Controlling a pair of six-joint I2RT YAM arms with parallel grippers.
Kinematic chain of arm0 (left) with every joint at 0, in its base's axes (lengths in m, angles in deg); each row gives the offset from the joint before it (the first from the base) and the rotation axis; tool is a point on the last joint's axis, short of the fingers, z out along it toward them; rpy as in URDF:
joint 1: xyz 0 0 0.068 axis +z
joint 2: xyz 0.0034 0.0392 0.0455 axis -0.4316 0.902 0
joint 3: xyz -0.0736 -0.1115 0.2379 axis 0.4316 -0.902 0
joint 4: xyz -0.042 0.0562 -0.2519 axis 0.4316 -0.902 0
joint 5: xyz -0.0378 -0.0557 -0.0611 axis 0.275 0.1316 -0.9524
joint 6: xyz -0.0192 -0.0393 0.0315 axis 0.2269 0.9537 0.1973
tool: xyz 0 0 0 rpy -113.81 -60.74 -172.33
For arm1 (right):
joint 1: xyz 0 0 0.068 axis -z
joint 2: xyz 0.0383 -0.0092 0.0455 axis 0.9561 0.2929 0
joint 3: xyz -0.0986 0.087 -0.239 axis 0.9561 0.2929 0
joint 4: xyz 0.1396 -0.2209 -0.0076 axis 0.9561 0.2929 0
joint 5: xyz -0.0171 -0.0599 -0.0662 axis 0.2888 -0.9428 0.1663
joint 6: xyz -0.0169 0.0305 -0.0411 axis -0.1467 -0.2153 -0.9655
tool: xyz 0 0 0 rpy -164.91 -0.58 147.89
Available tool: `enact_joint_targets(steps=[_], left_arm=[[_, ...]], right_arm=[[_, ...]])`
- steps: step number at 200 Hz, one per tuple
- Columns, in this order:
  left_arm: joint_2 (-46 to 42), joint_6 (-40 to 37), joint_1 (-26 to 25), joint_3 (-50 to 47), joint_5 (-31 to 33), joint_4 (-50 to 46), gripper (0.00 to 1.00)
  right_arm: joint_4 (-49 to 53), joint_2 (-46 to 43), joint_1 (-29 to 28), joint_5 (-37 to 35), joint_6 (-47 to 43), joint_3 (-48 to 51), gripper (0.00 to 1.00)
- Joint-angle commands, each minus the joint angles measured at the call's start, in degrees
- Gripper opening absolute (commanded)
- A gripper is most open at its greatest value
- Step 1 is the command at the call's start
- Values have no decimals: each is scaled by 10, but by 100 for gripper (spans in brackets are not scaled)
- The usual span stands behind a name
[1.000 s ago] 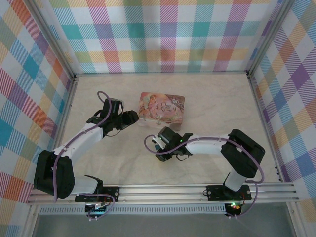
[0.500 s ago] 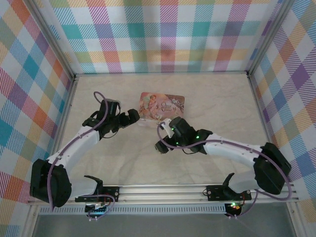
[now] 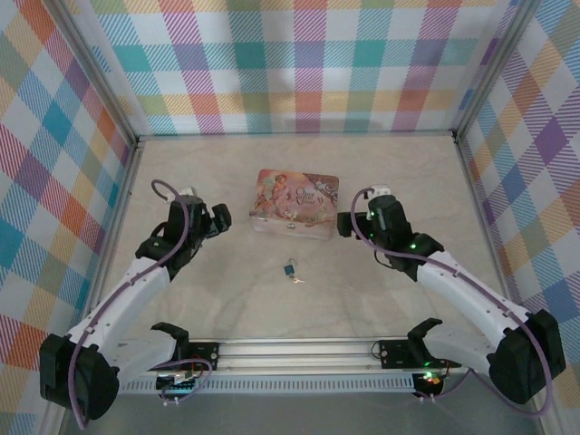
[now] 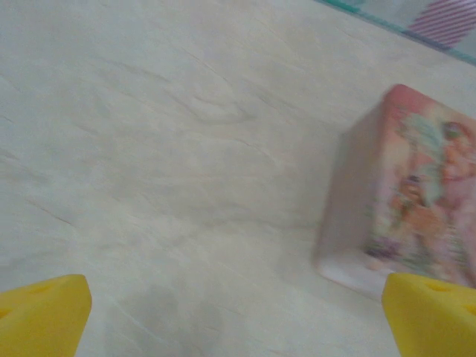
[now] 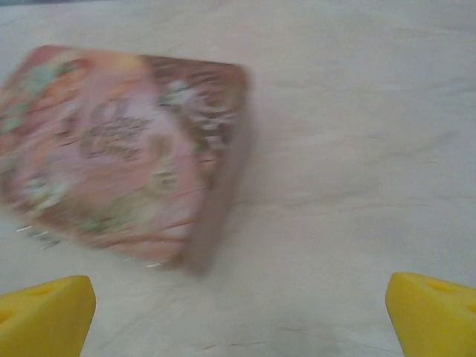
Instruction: Unlock a padlock with a key
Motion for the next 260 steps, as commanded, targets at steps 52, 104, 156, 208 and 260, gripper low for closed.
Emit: enact_joint_targets(steps=[52, 104, 156, 208, 260], left_arm=[[145, -177, 52, -79, 221, 282, 100], [264, -204, 80, -115, 157, 477, 100], [329, -242, 113, -202, 4, 716, 100], [314, -231, 120, -189, -6, 662, 100], [315, -233, 119, -189, -6, 665, 100]], right_arm=[[-289, 60, 120, -177, -75, 125, 100], [-465, 195, 168, -163, -150, 151, 100], [-630, 226, 229, 9, -182, 213, 100], [-630, 262, 277, 110, -164, 202, 100], [-608, 267, 293, 152, -158, 188, 100]])
